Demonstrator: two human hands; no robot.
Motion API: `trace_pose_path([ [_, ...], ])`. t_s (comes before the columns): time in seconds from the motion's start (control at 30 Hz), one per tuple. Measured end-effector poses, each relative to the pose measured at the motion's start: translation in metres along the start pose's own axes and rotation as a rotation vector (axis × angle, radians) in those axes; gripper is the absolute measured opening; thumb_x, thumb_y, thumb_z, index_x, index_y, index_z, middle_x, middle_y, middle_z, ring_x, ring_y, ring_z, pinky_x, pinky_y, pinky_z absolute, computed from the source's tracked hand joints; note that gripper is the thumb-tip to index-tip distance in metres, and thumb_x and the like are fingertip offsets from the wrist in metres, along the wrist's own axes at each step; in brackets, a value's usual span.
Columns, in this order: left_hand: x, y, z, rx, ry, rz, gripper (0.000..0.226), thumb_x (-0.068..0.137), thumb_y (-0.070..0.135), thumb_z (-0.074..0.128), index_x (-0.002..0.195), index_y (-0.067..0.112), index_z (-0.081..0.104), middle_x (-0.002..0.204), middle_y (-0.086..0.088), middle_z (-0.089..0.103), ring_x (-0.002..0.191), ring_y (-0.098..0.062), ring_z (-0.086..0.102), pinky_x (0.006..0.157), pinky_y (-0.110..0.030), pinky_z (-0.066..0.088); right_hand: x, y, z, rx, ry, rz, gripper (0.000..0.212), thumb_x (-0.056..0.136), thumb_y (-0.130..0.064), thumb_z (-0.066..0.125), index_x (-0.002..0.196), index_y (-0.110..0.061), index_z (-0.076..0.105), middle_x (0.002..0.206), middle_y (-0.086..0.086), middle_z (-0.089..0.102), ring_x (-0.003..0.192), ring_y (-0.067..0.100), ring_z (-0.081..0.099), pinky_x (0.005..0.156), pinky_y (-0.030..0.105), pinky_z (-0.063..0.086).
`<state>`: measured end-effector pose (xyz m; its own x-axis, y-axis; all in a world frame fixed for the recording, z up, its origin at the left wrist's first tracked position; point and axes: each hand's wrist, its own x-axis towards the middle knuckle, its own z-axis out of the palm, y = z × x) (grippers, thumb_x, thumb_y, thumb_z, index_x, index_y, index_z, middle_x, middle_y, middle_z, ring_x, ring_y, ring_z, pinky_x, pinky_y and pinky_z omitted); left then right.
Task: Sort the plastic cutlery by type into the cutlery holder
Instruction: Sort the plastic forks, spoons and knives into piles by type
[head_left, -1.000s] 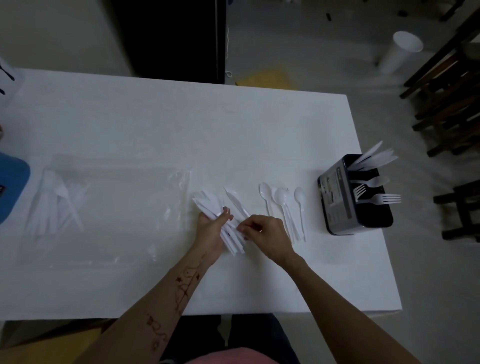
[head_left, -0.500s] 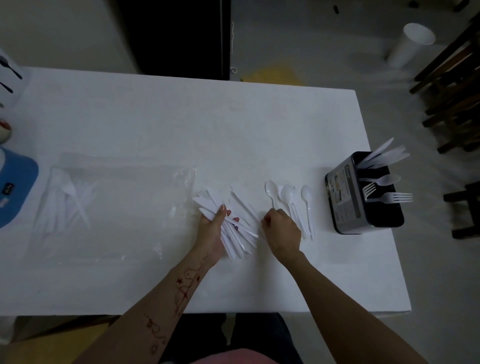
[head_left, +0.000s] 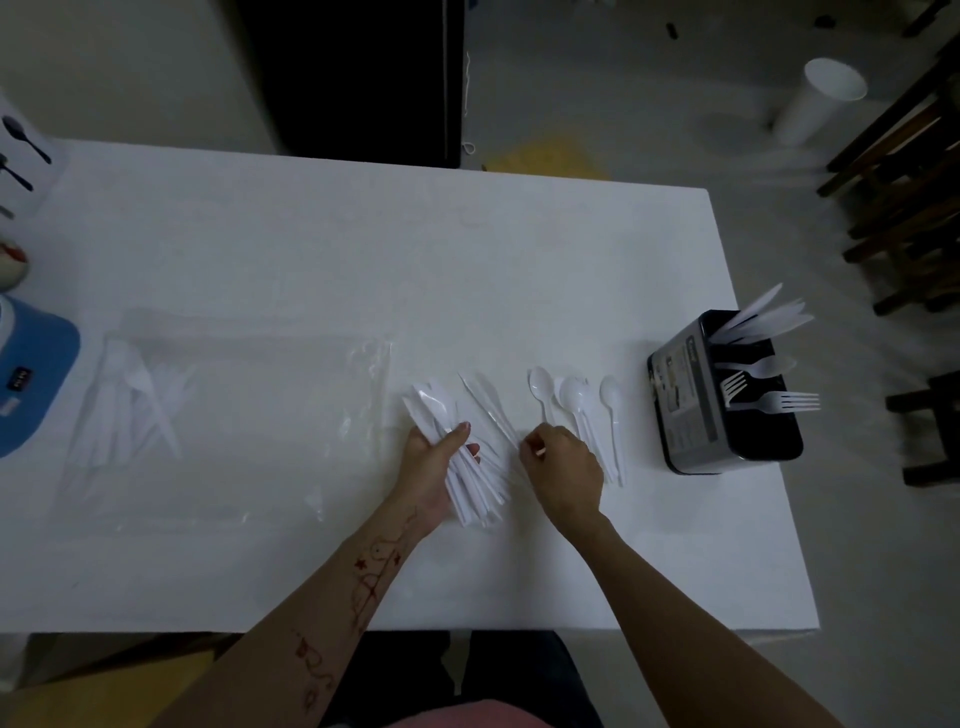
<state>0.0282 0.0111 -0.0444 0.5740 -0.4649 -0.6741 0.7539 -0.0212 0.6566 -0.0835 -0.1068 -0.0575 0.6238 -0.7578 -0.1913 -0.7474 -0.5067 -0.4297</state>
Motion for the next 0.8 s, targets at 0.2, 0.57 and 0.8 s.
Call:
trace_pose_path([
  [0.2,-0.001,0.005,0.005,0.005,-0.049,0.021,0.021,0.086,0.013,0.067,0.106,0.007,0.060,0.086,-0.006,0.064,0.081,-0.018,0.065,0.065,-0.031,0.056,-0.007,-0.003,-0.024,0.643,-0.163,-0.032,0.008,0.092,-0.020,0.064,0.091,-0.017,0.072,0.083,-0.008,0.073,0.070,0.007,0.070,0.070,0.019,0.055],
  [0.57,-0.002,0.015,0.043,0.042,-0.102,0.094,0.031,0.089,0.008,0.063,0.117,0.002,0.053,0.095,-0.008,0.061,0.085,-0.023,0.063,0.079,-0.037,0.055,-0.012,0.004,-0.057,0.570,-0.153,-0.116,0.008,0.086,-0.023,0.073,0.088,-0.018,0.079,0.079,-0.009,0.075,0.069,0.006,0.068,0.069,0.023,0.055],
  [0.8,0.000,0.040,0.120,0.155,-0.159,0.231,0.042,0.091,0.007,0.059,0.128,-0.006,0.043,0.096,-0.007,0.059,0.082,-0.020,0.061,0.067,-0.026,0.053,0.010,0.026,-0.130,0.667,0.003,-0.021,0.019,0.091,-0.033,0.064,0.086,-0.018,0.074,0.075,-0.001,0.073,0.069,0.011,0.070,0.061,0.029,0.058],
])
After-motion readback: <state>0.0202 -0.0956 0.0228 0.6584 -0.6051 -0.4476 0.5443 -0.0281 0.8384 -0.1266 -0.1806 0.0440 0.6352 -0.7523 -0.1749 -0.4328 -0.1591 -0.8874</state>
